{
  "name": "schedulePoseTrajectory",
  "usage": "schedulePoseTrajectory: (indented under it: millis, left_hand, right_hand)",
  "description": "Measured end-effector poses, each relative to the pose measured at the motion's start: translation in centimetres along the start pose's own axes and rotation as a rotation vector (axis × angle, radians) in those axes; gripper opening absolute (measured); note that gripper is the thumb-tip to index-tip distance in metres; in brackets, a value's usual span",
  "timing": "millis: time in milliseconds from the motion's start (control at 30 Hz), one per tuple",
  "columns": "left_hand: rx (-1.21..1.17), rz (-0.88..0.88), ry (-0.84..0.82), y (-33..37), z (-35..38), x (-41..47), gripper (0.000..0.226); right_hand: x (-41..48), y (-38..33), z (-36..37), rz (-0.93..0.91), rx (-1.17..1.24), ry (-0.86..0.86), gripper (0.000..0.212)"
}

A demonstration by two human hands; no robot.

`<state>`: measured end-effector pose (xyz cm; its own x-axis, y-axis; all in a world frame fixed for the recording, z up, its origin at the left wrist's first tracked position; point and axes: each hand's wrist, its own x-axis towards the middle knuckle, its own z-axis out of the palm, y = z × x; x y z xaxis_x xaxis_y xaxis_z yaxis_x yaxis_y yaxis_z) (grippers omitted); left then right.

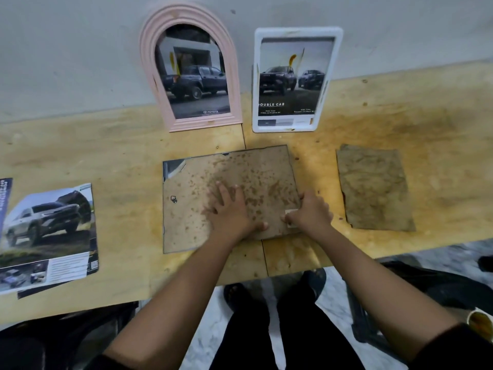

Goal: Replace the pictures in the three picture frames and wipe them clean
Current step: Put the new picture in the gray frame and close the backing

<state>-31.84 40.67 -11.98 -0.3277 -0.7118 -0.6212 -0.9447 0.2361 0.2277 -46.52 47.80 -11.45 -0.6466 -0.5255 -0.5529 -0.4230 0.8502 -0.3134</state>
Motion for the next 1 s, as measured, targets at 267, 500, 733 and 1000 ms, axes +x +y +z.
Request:
schedulePoseTrajectory:
  millis: [267,500,733,1000]
  left_hand:
    - [0.006,0.0,-0.004,-0.2,0.0,-0.2,0.121]
    - [-0.021,0.064,-0.018,-1.2,0.2,-0.3,0.13]
    - [-0.014,0.064,-0.002,-1.3,0.3,-0.7,0.131]
    - [-0.061,0.021,0.007,-1.0,0.5,-0.6,0.131]
  right_hand:
    - [-0.1,-0.1,0.1,0.002,0.069,-0.06,0.07]
    - [-2.1,1.1,-0.1,-0.069,0.034,-0.095,0.088]
    - [-2.6,1.1,0.9,-0.033,0.132,-0.005,0.083]
    - [-3.4,1.2,2.3,0.01,0.24,0.094,0.077]
